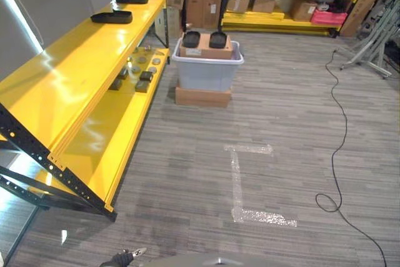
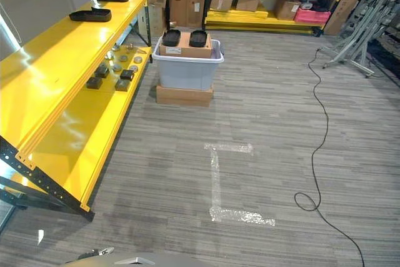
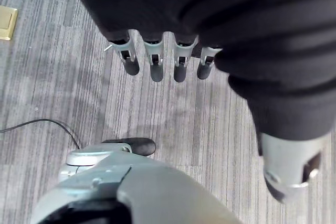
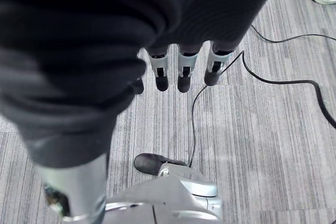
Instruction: Move parts from the plastic box to the shelf.
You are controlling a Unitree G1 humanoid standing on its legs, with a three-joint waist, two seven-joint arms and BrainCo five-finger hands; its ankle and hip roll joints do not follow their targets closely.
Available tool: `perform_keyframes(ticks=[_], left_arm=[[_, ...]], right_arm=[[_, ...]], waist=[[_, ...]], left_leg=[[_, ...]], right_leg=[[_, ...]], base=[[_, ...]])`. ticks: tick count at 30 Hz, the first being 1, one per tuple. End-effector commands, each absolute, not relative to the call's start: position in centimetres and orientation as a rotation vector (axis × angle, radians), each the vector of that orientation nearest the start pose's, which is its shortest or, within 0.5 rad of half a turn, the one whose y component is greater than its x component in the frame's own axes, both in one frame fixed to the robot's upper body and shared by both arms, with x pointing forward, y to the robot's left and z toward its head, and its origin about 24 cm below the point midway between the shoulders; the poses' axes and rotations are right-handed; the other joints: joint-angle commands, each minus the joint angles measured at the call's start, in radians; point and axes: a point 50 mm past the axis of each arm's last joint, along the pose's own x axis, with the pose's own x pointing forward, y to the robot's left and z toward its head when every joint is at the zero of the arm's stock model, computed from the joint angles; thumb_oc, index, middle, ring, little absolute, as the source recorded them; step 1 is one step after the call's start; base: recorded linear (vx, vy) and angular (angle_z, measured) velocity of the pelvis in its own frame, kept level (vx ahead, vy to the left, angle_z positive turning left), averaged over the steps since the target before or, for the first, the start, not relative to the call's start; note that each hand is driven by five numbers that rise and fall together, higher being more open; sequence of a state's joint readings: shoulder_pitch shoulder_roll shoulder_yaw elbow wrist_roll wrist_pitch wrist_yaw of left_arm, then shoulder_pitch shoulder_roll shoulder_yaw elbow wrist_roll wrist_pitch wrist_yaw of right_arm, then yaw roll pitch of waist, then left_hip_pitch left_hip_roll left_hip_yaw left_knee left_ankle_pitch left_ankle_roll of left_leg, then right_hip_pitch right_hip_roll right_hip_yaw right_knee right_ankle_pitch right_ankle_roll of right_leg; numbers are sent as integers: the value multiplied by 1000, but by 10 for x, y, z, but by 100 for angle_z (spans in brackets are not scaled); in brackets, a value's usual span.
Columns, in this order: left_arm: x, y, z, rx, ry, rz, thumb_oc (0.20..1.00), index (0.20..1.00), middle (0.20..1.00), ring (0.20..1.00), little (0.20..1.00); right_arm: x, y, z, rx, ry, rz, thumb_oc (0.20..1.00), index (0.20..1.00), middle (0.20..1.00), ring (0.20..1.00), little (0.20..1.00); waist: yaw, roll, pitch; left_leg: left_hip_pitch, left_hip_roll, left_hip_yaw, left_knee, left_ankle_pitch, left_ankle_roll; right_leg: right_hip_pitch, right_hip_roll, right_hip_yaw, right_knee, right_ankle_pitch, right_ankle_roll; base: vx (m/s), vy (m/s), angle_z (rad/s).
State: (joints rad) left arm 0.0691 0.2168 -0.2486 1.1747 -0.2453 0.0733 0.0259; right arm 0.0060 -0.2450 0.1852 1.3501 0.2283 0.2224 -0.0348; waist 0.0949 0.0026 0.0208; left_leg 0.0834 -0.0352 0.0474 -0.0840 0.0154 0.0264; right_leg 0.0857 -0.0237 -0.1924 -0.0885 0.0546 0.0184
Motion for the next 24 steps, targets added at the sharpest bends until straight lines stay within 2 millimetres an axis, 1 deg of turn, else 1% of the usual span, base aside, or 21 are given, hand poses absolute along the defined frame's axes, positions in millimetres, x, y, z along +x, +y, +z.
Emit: perform_keyframes(ticks=[1,6,13,16,19,21,22,24], left_arm=[[71,218,-170,228,1354,82,1000,1000,1000,1000,1000],[72,222,-169,233,1362,124,1000,1000,1000,1000,1000],[71,223,-169,248,1350,149,1000,1000,1000,1000,1000],[70,223,-169,255,1352,164,1000,1000,1000,1000,1000],[70,224,-169,250,1345,189,1000,1000,1000,1000,1000],[70,225,-168,263,1349,184,1000,1000,1000,1000,1000],[68,226,-169,274,1358,174,1000,1000,1000,1000,1000],[66,226,-169,273,1369,169,1000,1000,1000,1000,1000]], right_arm=[[36,-247,-168,-213,1597,-205,1000,1000,1000,1000,1000],[36,-247,-168,-220,1599,-201,1000,1000,1000,1000,1000],[34,-248,-168,-221,1598,-208,1000,1000,1000,1000,1000],[34,-248,-168,-220,1604,-217,1000,1000,1000,1000,1000],[33,-249,-167,-218,1611,-221,1000,1000,1000,1000,1000],[33,-250,-167,-197,1607,-251,1000,1000,1000,1000,1000],[32,-252,-167,-175,1602,-277,1000,1000,1000,1000,1000],[31,-252,-167,-162,1594,-290,1000,1000,1000,1000,1000]], waist=[[14,-7,-3],[9,-9,-5],[11,-10,-6],[15,-11,-6],[16,-12,-3],[17,-11,4],[17,-8,10],[15,-5,14]], left_leg=[[2,21,67,11,-86,-15],[4,20,71,15,-90,-13],[3,17,68,16,-91,-11],[-1,11,48,21,-91,-11],[-9,6,43,36,-97,-8],[-14,0,36,47,-101,-2],[-19,-7,26,54,-106,7],[-22,-11,21,59,-109,15]], right_leg=[[-4,-73,-11,1,-42,116],[-3,-75,-5,1,-42,116],[-2,-76,-4,1,-40,116],[-3,-74,3,1,-40,115],[-5,-77,12,1,-38,115],[-8,-83,14,11,-37,116],[-17,-91,19,38,-46,117],[-29,-99,23,70,-57,118]], base=[[2,8,-10],[1,8,-5],[0,0,0],[7,11,0],[38,62,-1],[61,115,-1],[78,151,0],[60,129,0]])
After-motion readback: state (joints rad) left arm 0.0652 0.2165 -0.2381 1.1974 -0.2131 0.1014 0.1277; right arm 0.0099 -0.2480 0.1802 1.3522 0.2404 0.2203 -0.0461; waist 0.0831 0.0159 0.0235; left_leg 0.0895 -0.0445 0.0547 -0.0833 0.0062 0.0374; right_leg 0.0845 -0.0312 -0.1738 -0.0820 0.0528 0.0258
